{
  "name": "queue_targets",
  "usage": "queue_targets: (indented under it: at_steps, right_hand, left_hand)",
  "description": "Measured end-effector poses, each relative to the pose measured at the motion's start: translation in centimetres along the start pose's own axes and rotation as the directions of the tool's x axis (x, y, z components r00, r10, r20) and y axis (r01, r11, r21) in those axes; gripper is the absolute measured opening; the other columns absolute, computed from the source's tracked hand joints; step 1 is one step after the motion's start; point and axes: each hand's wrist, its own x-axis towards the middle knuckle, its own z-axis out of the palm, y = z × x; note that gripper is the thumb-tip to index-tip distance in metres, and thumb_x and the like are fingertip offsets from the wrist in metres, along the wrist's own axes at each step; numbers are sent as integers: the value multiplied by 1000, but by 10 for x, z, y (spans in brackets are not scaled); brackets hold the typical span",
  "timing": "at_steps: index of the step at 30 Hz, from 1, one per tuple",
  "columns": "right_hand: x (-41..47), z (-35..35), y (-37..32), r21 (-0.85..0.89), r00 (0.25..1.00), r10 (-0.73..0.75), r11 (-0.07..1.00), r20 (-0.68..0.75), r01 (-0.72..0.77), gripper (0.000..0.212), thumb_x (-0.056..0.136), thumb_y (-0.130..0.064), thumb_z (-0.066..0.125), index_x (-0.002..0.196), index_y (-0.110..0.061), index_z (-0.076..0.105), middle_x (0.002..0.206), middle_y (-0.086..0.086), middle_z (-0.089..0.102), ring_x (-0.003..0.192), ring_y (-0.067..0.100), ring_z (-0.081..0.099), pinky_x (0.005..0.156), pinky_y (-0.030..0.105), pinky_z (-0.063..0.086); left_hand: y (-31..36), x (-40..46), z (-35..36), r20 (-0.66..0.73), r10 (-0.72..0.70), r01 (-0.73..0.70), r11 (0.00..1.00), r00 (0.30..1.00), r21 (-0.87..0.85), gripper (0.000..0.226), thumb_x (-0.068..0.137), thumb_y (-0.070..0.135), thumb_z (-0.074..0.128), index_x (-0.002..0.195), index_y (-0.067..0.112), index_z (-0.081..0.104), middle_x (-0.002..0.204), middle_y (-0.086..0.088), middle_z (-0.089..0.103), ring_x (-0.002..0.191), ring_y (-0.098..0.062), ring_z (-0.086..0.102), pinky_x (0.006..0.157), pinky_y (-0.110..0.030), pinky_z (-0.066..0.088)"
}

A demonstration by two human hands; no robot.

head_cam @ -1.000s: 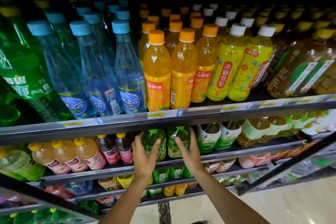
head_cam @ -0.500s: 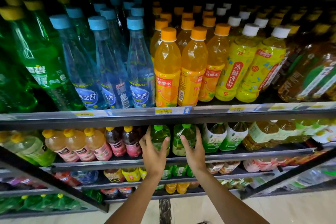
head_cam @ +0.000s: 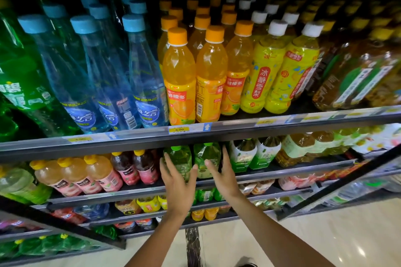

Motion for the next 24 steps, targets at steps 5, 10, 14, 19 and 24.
queue_targets:
  at_steps: [5,10,14,19,24]
  right_hand:
    - [-46,-65,26,-33,994,-111,993,-25,110,63,93,-43,69,149,-38,40,147,-23,47,137,4,46,112,40,44]
    - [-34,-151,42,6,951,-110,993,-291,116,60,96,-20,67,149,-27,41,153,-10,42,138,3,42,114,37,42]
    - [12,-192,34,-102,968,-171,983,-186,154,71,101,-27,57,155,-35,12,167,-12,4,151,-6,6,116,9,15]
    - [48,-206,52,-205,965,-254,950,-72,235,64,101,-42,44,159,-21,24,167,0,20,155,13,13,126,36,16]
    - [46,-202,58,-125,968,-247,963,-41,241,60,106,-34,48,160,-24,22,167,-7,20,154,6,12,111,0,11]
  left_hand:
    - [5,-49,1,-26,215,-211,971,976,108,89,96,54,57,163,23,8,170,1,-7,157,-26,9,111,-50,45]
    - [39,-74,60,181,449,-479,858,875,186,75,99,44,54,162,28,17,171,-1,3,157,-27,11,112,-45,44]
    - [71,-57,129,332,474,-566,772,815,287,82,98,35,59,163,26,10,171,-1,-5,158,-28,-3,115,-52,41]
    - [83,-41,167,356,394,-530,677,847,511,83,97,35,59,163,23,10,171,1,-8,158,-28,-8,126,-48,18]
    - [82,-42,178,320,362,-482,634,876,604,88,93,29,64,163,23,11,172,0,-5,158,-29,-6,124,-51,26]
